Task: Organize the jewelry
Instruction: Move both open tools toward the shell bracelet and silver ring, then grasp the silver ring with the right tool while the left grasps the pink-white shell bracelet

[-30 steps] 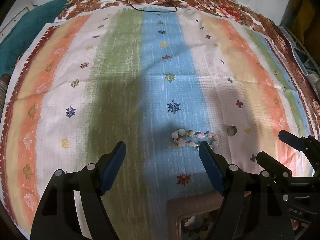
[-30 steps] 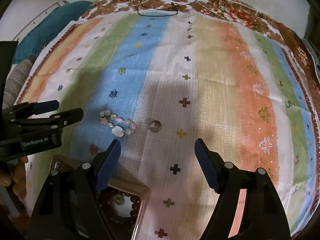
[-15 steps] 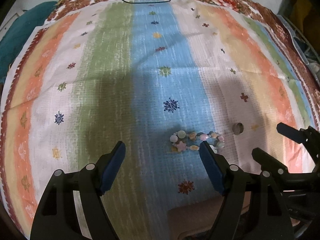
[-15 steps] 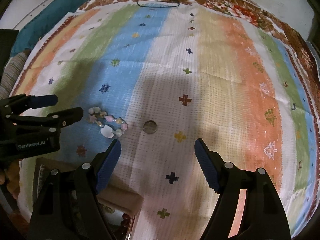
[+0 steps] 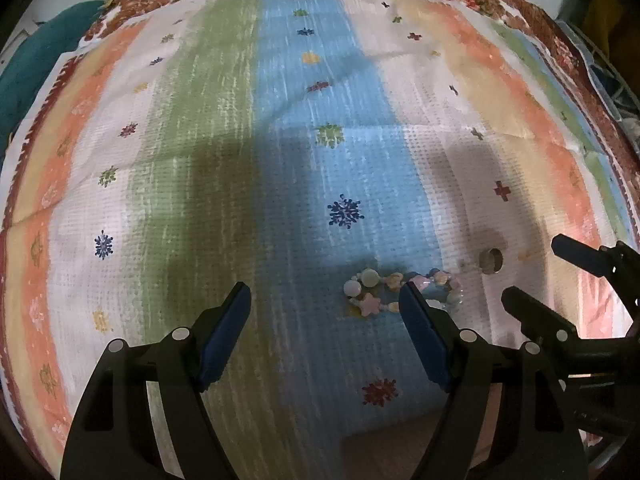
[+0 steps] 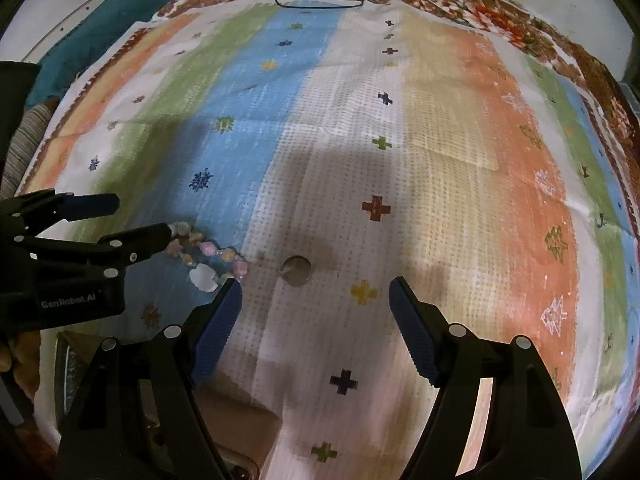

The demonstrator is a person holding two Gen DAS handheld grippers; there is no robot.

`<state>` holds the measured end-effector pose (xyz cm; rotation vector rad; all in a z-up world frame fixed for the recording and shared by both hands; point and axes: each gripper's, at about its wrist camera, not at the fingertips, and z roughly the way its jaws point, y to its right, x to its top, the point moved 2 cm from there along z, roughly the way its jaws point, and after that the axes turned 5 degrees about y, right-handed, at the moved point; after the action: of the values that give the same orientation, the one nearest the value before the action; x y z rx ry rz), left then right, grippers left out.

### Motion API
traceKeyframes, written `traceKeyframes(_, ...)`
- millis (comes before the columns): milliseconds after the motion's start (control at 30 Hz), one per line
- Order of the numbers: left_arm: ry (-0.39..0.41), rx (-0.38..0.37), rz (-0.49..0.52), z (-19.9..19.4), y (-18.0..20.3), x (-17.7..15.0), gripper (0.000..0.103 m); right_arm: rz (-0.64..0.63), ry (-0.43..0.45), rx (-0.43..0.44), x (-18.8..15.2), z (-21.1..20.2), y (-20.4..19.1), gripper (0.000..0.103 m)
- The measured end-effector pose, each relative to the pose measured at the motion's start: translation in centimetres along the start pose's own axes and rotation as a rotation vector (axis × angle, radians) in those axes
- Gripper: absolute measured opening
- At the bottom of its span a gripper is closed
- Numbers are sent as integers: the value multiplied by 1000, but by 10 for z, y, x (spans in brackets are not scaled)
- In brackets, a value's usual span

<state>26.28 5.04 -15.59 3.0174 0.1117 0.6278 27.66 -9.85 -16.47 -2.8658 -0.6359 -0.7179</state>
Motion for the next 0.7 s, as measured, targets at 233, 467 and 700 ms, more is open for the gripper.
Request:
traceKeyframes(233,-23,11,30,11,1,2,76,7,-10,8,2,7,2,76)
traceKeyframes(467,-41,28,46,22,3,3,76,0,-31,13,3,19,1,76)
traceKeyframes(700,-41,43,45,32,1,4,74,-10,-45,14,5,27,1,74)
